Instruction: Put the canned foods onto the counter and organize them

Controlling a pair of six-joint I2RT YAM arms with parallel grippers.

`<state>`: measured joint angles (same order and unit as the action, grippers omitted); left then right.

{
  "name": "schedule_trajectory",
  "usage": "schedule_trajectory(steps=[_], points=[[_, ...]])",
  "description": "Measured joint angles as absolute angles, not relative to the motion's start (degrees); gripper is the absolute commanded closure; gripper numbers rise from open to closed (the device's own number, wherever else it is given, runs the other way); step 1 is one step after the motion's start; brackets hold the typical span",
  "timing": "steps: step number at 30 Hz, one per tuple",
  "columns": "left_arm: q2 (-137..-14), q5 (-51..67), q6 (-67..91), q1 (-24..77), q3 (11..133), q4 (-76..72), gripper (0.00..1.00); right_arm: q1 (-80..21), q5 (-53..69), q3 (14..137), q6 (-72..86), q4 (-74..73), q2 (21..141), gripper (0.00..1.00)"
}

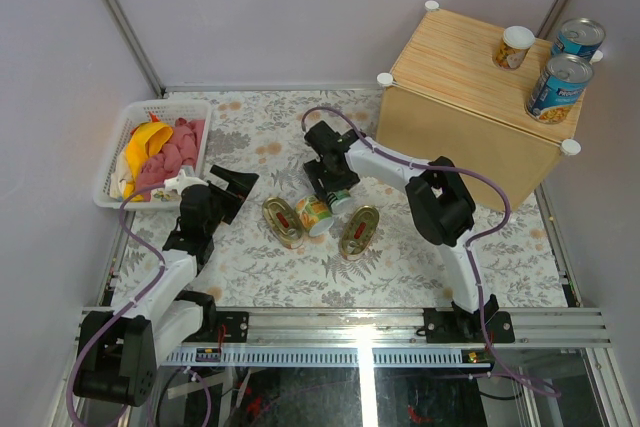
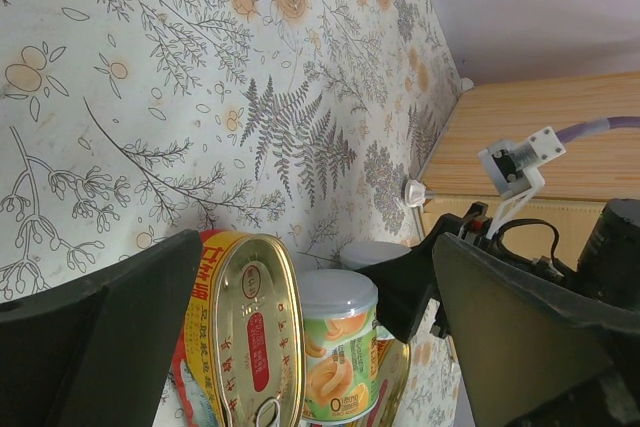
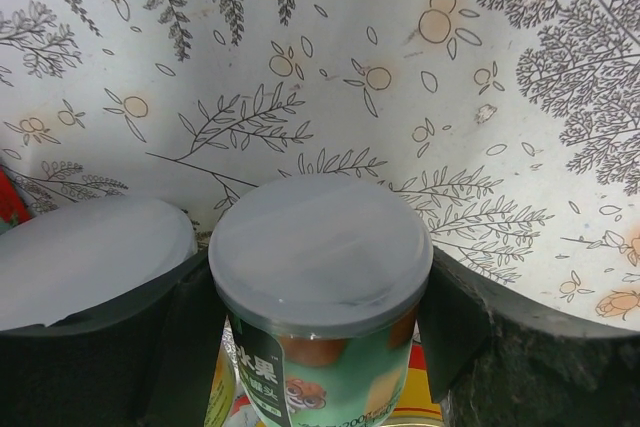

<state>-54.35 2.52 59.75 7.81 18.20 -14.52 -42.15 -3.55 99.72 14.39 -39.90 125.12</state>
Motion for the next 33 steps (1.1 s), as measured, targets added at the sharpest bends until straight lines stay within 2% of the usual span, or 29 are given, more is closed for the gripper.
schedule_trajectory(steps=[6,10,11,23,33], points=[[-54.33,2.55,59.77,7.81,18.2,-14.59,0.0,-42.15,-3.9,101.12,14.0,-39.38,124.99,0.84],[-54.06,2.55,59.77,7.81,18.2,-14.59,0.0,-42.17,-4.25,98.15,13.67,-35.68,122.91,0.99],[-54.0,2.55,59.77,7.81,18.2,-14.59,0.0,-42.22,-4.64,97.12,13.54,-35.11,121.89,1.0],[-54.0,2.59,59.83,7.81,18.83,-14.52,0.0,-43.77,-11.86,89.6,10.41,-22.39,106.56,1.0],[-56.12,3.01,60.84,7.81,19.94,-14.72,0.0,-45.5,-18.68,85.27,5.8,-11.29,99.59,1.0]])
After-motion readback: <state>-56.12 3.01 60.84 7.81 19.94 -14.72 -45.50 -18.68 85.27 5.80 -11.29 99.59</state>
